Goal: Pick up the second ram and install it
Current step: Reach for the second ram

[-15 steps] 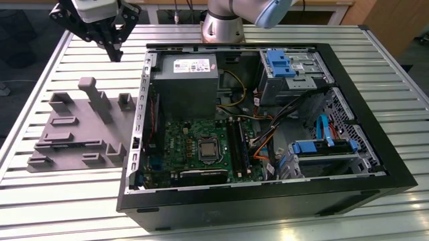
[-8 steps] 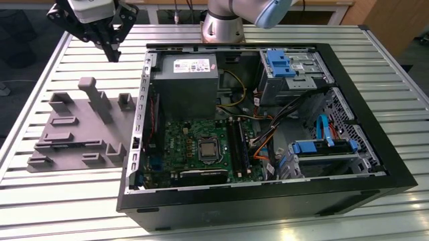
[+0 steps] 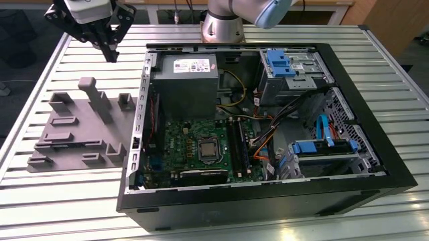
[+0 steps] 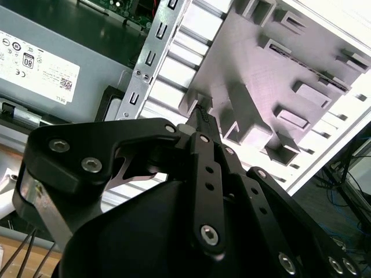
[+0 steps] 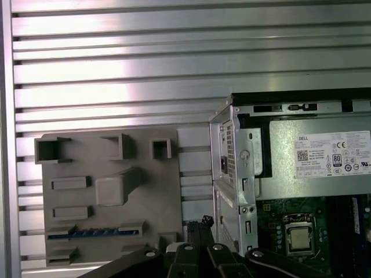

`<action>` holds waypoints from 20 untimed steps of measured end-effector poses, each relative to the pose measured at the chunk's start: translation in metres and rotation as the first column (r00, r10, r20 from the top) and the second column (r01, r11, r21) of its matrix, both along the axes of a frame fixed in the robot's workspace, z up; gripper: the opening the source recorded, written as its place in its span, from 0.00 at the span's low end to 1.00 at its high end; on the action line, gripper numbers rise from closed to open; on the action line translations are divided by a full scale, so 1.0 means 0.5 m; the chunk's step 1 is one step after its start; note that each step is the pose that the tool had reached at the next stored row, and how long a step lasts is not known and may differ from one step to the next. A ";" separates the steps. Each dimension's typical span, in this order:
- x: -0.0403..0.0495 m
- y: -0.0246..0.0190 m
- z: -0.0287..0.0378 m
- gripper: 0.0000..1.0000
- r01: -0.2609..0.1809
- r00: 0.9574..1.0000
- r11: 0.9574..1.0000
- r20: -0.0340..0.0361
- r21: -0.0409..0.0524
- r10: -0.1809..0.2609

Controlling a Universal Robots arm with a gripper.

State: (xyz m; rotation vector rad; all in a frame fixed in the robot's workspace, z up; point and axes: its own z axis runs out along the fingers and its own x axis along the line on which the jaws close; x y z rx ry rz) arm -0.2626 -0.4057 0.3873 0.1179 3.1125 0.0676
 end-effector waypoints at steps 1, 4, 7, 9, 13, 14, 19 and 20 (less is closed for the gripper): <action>-0.001 0.0000 0.000 0.13 0.000 1.000 1.000 0.000 0.000 0.000; -0.004 0.0000 -0.001 0.13 0.000 1.000 1.000 0.000 0.000 0.000; -0.007 0.0000 -0.001 0.13 0.000 1.000 1.000 0.000 0.000 0.000; -0.009 0.0000 -0.001 0.13 0.000 1.000 1.000 0.000 0.000 0.000; -0.012 0.0000 -0.002 0.13 0.000 1.000 1.000 0.000 0.000 0.000; -0.013 0.0000 -0.002 0.13 0.000 1.000 1.000 0.000 0.000 0.000; -0.017 0.0000 -0.003 0.13 0.000 1.000 1.000 0.000 0.000 0.000; -0.018 0.0000 -0.003 0.13 0.000 1.000 1.000 0.000 0.000 0.000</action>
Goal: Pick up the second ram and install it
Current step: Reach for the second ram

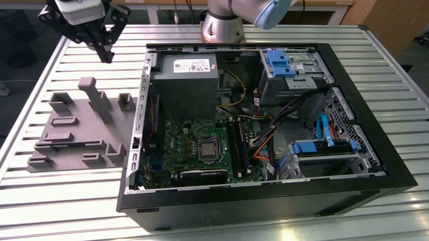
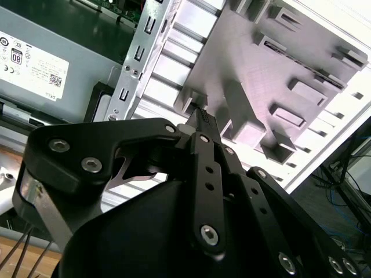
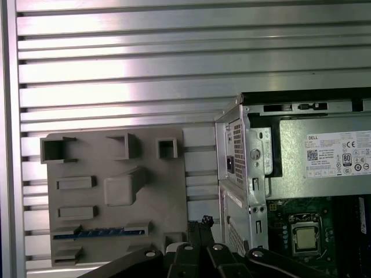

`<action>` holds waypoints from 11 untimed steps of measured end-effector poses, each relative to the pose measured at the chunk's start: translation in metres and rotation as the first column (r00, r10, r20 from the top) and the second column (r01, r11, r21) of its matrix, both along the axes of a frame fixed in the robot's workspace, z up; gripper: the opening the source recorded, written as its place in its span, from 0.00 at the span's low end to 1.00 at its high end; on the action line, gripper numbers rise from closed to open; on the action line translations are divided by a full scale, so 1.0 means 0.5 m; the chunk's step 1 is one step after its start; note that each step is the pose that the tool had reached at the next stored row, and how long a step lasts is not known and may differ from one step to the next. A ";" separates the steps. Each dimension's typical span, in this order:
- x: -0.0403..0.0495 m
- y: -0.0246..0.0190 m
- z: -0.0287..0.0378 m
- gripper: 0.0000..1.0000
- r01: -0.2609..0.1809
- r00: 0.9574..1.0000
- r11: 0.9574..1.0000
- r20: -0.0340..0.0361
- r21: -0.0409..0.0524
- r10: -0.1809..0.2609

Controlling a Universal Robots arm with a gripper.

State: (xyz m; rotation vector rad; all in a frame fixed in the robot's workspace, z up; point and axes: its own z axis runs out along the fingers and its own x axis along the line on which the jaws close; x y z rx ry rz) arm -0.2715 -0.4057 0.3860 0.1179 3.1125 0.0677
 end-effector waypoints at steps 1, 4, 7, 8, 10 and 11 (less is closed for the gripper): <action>-0.001 0.0000 0.000 0.13 0.000 1.000 1.000 0.000 0.000 0.000; -0.003 0.0000 0.000 0.13 0.000 1.000 1.000 0.000 0.000 0.000; -0.005 0.0000 -0.001 0.13 0.000 1.000 1.000 0.000 0.000 0.000; -0.006 0.0000 -0.001 0.13 0.000 1.000 1.000 0.000 0.000 0.000; -0.007 0.0000 -0.001 0.13 0.000 1.000 1.000 0.000 0.000 0.000; -0.007 0.0000 -0.001 0.13 0.000 1.000 1.000 0.000 0.000 0.000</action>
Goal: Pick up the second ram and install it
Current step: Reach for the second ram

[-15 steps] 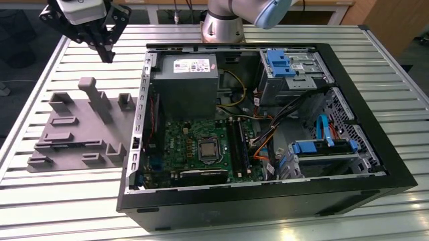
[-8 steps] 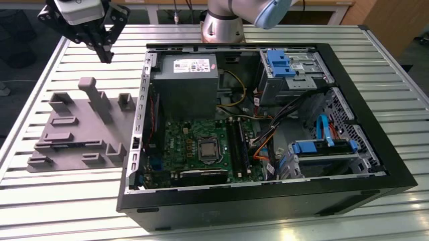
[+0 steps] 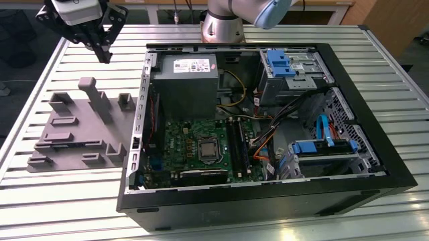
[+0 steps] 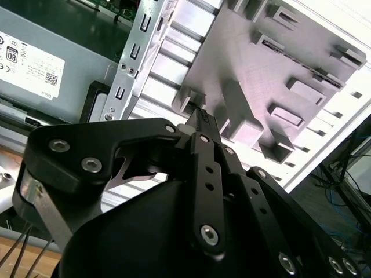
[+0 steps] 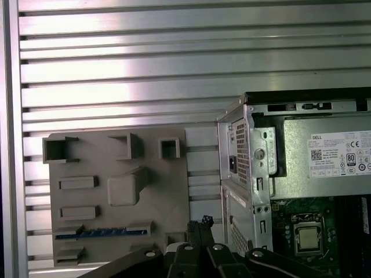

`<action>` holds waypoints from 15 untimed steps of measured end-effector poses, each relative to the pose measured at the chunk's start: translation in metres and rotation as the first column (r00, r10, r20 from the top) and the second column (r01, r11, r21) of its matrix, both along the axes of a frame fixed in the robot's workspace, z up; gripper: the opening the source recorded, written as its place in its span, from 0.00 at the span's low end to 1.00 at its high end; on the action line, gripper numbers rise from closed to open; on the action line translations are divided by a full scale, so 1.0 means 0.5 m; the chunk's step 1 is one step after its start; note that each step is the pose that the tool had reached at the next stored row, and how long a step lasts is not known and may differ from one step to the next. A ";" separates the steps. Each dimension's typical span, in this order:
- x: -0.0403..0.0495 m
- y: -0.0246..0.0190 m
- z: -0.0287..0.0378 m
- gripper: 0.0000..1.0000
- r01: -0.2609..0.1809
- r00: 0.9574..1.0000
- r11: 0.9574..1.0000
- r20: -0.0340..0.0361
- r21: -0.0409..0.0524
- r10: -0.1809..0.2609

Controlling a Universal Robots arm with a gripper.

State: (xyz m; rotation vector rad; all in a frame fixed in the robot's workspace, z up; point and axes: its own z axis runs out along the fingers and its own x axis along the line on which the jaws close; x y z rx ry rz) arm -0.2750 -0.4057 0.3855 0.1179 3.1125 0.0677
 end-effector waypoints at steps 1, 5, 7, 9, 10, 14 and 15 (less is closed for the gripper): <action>0.000 0.0000 0.000 0.13 0.000 1.000 1.000 0.000 0.000 0.000; -0.001 0.0000 0.000 0.13 0.000 1.000 1.000 0.000 0.000 0.000; -0.002 0.0000 0.000 0.13 0.000 1.000 1.000 0.000 0.000 0.000; -0.004 0.0000 0.000 0.13 0.000 1.000 1.000 0.000 0.000 0.000; -0.004 0.0000 0.000 0.13 0.000 1.000 1.000 0.000 0.000 0.000; -0.009 0.0000 0.000 0.13 0.000 1.000 1.000 0.000 0.000 0.000; -0.009 0.0000 0.000 0.13 0.000 1.000 1.000 0.000 0.000 0.000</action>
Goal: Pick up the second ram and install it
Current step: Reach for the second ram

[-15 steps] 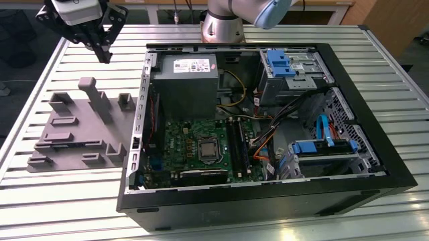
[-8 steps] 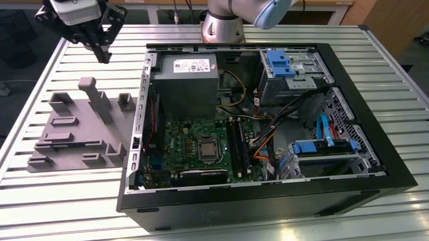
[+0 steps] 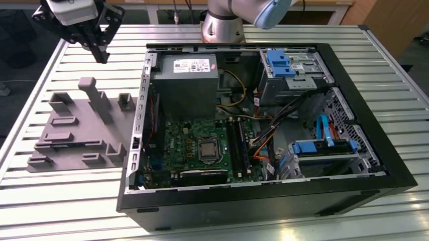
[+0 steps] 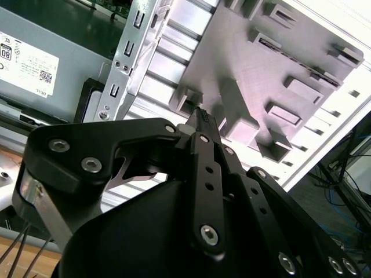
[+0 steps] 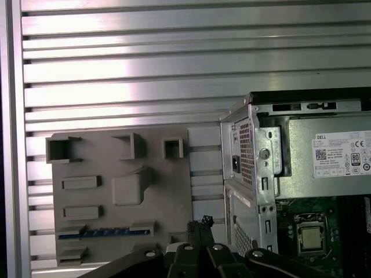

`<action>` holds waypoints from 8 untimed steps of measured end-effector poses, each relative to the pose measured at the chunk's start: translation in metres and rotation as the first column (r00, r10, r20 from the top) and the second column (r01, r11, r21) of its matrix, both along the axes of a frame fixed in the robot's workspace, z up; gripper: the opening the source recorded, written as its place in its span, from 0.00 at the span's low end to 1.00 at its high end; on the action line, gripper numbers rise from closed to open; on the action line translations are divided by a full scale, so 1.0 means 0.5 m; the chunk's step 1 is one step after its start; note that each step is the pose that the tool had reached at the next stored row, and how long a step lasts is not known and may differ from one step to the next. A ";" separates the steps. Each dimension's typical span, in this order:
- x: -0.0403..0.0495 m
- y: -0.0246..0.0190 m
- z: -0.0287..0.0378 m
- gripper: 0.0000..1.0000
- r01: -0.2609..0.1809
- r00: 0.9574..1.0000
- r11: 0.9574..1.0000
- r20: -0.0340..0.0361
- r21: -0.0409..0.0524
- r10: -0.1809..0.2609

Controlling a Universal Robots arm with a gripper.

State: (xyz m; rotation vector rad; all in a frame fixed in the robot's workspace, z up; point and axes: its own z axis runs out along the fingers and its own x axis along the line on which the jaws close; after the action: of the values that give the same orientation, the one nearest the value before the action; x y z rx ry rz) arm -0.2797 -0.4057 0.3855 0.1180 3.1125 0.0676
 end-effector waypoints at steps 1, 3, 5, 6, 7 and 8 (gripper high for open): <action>-0.001 0.0000 0.000 0.13 0.000 1.000 1.000 0.000 0.000 0.000; -0.002 0.0000 0.000 0.13 0.000 1.000 1.000 0.000 0.000 0.000; -0.004 0.0000 0.000 0.13 0.000 1.000 1.000 0.000 0.000 0.000; -0.004 0.0001 0.000 0.13 0.000 1.000 1.000 0.000 0.000 0.000; -0.004 0.0000 0.000 0.13 0.000 1.000 1.000 0.000 0.000 0.000; -0.004 0.0000 0.000 0.13 0.000 1.000 1.000 0.000 0.000 0.000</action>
State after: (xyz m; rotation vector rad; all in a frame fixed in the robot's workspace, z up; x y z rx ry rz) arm -0.2818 -0.4057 0.3855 0.1179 3.1125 0.0676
